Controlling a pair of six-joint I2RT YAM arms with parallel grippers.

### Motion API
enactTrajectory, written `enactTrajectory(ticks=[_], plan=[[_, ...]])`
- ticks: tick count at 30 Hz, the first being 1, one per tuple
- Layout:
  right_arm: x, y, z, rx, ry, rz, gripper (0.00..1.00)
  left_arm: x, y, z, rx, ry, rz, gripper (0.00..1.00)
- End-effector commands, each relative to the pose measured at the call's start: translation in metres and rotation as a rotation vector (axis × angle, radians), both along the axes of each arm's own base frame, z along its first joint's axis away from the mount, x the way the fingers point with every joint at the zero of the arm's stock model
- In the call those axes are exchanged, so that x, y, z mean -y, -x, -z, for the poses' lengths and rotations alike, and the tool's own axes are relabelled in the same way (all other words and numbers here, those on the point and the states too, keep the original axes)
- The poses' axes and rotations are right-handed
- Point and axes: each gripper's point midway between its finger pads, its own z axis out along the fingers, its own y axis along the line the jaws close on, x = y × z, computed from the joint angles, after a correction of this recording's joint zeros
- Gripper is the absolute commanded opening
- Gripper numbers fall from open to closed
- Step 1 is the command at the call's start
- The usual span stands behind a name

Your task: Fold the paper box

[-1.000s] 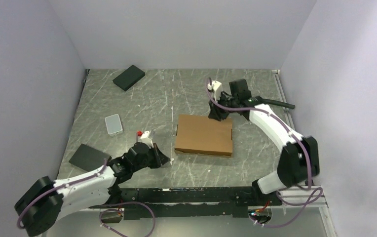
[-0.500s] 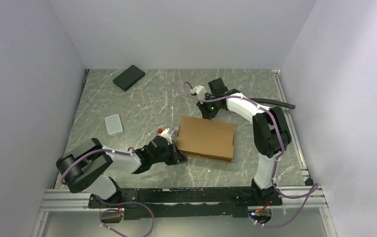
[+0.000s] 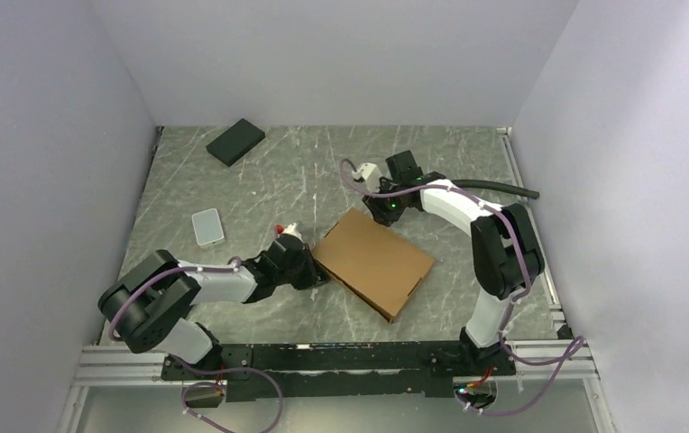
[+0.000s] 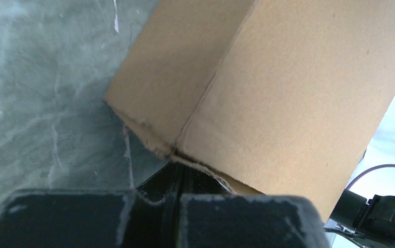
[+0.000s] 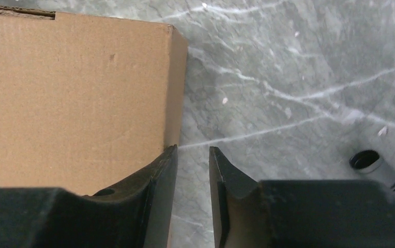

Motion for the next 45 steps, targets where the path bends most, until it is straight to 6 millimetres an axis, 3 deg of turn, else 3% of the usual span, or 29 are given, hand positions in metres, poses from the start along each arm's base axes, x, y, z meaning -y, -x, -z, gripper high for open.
enactTrajectory(ticks=[1,6,11,17,21,28,32,35,39,42,45], plan=[[0.004,0.018,-0.02,-0.1,-0.152,0.082,0.35,0.016,-0.027,-0.055,0.176,0.126,0.013,0.06],[0.024,0.015,-0.035,-0.078,-0.214,0.122,0.44,-0.004,0.011,-0.054,0.13,0.144,0.062,0.15],[0.035,0.011,-0.025,-0.074,-0.179,0.158,0.46,-0.005,0.05,-0.059,0.112,0.191,0.11,0.17],[0.054,0.003,-0.01,-0.062,-0.114,0.233,0.41,0.021,0.082,-0.053,0.073,0.168,0.155,0.17],[0.055,0.01,-0.001,-0.09,-0.097,0.206,0.34,0.049,0.095,-0.047,0.029,0.148,0.2,0.15],[0.037,0.034,0.013,-0.167,-0.097,0.095,0.28,0.096,0.072,-0.036,0.009,0.06,0.175,0.05],[0.022,0.048,0.015,-0.214,-0.126,0.026,0.27,0.09,0.034,-0.037,0.041,-0.044,0.083,0.02],[0.01,0.056,0.008,-0.259,-0.194,0.001,0.27,0.082,0.005,-0.043,0.045,-0.012,0.043,0.02],[0.028,0.032,0.002,-0.194,-0.187,0.137,0.28,0.08,-0.012,-0.053,0.074,0.034,0.071,0.04],[0.053,0.016,-0.009,-0.15,-0.213,0.222,0.28,0.077,-0.002,-0.057,0.081,0.028,0.131,0.07],[0.065,0.013,-0.019,-0.13,-0.246,0.246,0.29,0.068,0.016,-0.055,0.064,0.042,0.177,0.11]])
